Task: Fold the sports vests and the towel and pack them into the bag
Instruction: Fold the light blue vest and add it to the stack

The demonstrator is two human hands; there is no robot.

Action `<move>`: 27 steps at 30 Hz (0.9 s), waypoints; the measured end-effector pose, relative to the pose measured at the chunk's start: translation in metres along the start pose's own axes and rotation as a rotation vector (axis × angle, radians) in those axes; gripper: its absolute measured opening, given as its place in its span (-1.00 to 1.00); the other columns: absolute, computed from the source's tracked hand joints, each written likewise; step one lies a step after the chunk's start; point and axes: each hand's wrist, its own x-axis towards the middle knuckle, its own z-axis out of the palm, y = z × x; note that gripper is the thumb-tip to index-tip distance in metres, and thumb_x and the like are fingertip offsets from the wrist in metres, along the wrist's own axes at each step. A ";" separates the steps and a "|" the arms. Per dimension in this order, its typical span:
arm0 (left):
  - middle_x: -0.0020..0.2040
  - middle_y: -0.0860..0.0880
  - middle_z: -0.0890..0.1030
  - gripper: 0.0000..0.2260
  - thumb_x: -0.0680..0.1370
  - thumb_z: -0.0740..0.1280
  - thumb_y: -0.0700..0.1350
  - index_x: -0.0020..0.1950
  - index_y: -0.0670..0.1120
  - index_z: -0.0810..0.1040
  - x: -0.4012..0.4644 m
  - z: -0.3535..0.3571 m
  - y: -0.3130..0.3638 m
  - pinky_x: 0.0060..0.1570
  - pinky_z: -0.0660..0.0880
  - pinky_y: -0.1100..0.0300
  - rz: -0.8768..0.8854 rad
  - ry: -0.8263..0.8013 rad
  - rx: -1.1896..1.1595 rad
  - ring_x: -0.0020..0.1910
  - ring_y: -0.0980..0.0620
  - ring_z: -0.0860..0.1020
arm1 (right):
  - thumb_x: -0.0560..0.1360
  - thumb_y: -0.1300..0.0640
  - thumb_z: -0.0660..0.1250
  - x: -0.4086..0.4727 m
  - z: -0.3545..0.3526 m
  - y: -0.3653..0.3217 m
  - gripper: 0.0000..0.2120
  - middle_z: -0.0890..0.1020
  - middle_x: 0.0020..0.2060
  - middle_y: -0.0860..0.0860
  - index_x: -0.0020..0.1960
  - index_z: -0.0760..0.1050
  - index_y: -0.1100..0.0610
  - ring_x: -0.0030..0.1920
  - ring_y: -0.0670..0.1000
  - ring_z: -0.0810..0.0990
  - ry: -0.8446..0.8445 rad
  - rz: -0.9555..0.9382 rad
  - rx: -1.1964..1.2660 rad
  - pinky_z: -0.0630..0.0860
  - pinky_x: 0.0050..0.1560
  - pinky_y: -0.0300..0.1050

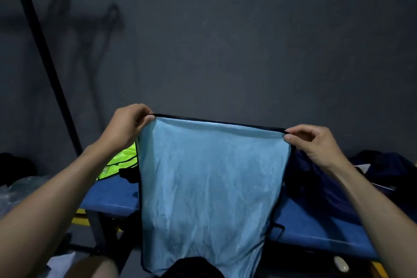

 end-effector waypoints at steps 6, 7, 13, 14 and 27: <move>-0.34 0.18 0.58 -0.84 0.57 0.44 -0.02 -0.17 -0.04 0.61 -0.005 -0.001 -0.001 -0.26 0.38 0.30 -0.133 -0.162 -0.235 -0.35 0.23 0.46 | 0.53 0.27 0.47 0.008 -0.009 0.007 -0.75 0.71 -0.20 0.03 0.16 0.64 0.04 -0.25 -0.21 0.60 -0.014 -0.014 -0.136 0.49 -0.14 -0.43; -0.31 0.17 0.59 -0.84 0.57 0.43 -0.02 -0.15 -0.08 0.63 -0.006 -0.004 0.001 -0.22 0.39 0.27 -0.160 -0.219 -0.359 -0.32 0.25 0.46 | 0.53 0.25 0.47 0.010 -0.011 0.010 -0.75 0.72 -0.18 0.05 0.16 0.64 0.02 -0.24 -0.20 0.61 -0.007 0.017 -0.152 0.50 -0.13 -0.41; -0.10 -0.07 0.66 -0.84 0.56 0.39 -0.10 0.00 -0.20 0.64 -0.006 -0.025 0.004 -0.04 0.53 0.13 -0.257 -0.575 -0.786 -0.12 0.06 0.60 | 0.60 0.23 0.39 0.012 -0.013 0.008 -0.91 0.72 -0.07 0.04 0.00 0.66 0.09 -0.12 -0.07 0.64 -0.015 0.293 0.020 0.54 0.00 -0.14; -0.14 -0.05 0.65 -0.87 0.55 0.40 -0.10 -0.05 -0.16 0.65 -0.005 -0.027 0.004 -0.12 0.52 0.19 -0.261 -0.584 -0.812 -0.18 0.09 0.58 | 0.62 0.24 0.35 0.011 -0.014 0.006 -0.89 0.71 -0.07 0.06 0.01 0.65 0.13 -0.11 -0.04 0.65 -0.048 0.355 0.145 0.54 0.02 -0.10; -0.25 -0.11 0.50 -0.73 0.52 0.37 -0.01 -0.10 -0.24 0.54 -0.009 -0.031 0.016 -0.31 0.48 0.30 -0.256 -0.559 -1.031 -0.33 0.06 0.48 | 0.69 0.09 0.15 0.006 -0.011 -0.006 -0.68 0.72 -0.07 0.15 0.14 0.62 0.25 -0.12 0.08 0.72 -0.068 0.526 0.489 0.61 0.01 0.01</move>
